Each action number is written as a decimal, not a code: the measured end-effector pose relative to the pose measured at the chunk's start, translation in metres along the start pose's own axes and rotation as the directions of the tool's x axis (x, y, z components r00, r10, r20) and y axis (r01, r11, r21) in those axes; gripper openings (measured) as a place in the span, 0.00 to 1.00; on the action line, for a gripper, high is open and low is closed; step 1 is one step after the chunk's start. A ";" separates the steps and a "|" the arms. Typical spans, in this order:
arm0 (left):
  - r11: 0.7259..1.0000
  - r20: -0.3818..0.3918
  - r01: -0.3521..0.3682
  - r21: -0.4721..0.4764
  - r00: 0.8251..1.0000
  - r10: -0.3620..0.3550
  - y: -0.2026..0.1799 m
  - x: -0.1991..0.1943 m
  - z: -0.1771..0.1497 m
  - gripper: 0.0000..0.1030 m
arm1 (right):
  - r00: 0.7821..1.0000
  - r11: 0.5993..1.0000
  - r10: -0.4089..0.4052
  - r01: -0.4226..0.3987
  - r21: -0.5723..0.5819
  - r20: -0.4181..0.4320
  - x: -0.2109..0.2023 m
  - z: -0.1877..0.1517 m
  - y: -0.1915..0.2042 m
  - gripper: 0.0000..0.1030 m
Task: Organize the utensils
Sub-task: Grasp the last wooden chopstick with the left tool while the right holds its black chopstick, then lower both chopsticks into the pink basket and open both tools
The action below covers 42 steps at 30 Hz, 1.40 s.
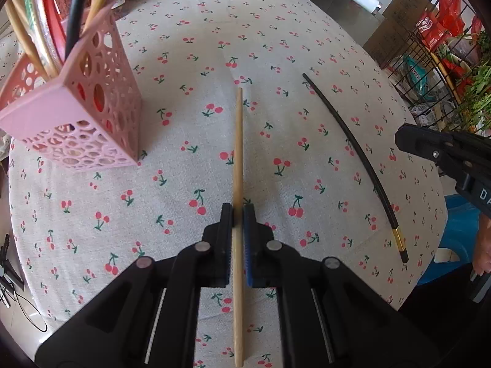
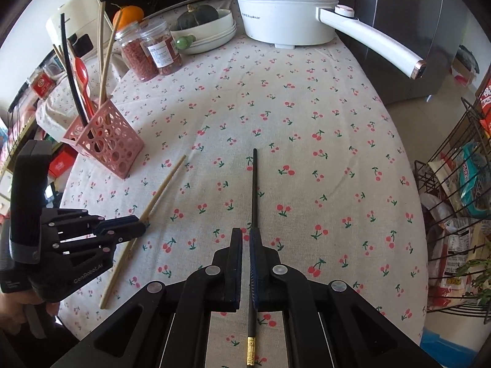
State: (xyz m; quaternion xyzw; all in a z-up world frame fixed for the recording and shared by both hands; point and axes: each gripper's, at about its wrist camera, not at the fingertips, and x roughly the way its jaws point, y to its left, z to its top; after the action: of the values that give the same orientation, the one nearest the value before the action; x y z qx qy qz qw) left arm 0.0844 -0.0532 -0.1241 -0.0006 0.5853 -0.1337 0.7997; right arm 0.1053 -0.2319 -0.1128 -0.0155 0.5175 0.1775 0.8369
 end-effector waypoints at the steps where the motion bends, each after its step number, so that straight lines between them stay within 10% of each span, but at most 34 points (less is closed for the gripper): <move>1: 1.000 0.010 0.003 0.006 1.000 -0.003 0.001 -0.005 -0.003 0.08 | 1.000 1.000 0.009 -0.009 0.000 0.001 -0.001 0.001 -0.001 0.05; 12: 1.000 0.069 0.017 -0.001 0.997 -0.017 0.008 -0.031 -0.016 0.08 | 0.983 0.999 -0.037 0.035 -0.015 -0.179 0.061 0.007 0.001 0.19; 23: 0.997 0.257 0.074 0.021 0.963 -0.077 0.010 -0.092 -0.036 0.08 | 0.997 0.998 -0.052 0.050 -0.029 -0.058 0.034 0.010 0.007 0.06; 30: 0.991 0.515 0.135 -0.009 0.850 -0.111 0.023 -0.158 -0.046 0.07 | 0.959 0.998 0.028 -0.009 -0.069 0.284 -0.057 0.004 0.024 0.06; 38: 0.991 0.766 0.104 -0.086 0.643 -0.001 0.050 -0.194 -0.033 0.08 | 0.870 0.994 0.106 -0.076 -0.082 0.481 -0.112 0.025 0.051 0.06; 42: 0.991 0.841 0.052 -0.125 0.535 0.078 0.059 -0.195 -0.024 0.08 | 0.864 0.987 0.150 -0.106 -0.117 0.481 -0.119 0.037 0.071 0.06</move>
State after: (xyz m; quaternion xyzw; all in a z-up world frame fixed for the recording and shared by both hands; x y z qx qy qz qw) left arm 0.0205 0.0489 0.0413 -0.1146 0.1349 -0.0709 0.9816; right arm 0.0669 -0.1915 0.0196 0.0277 0.2813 0.2531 0.9252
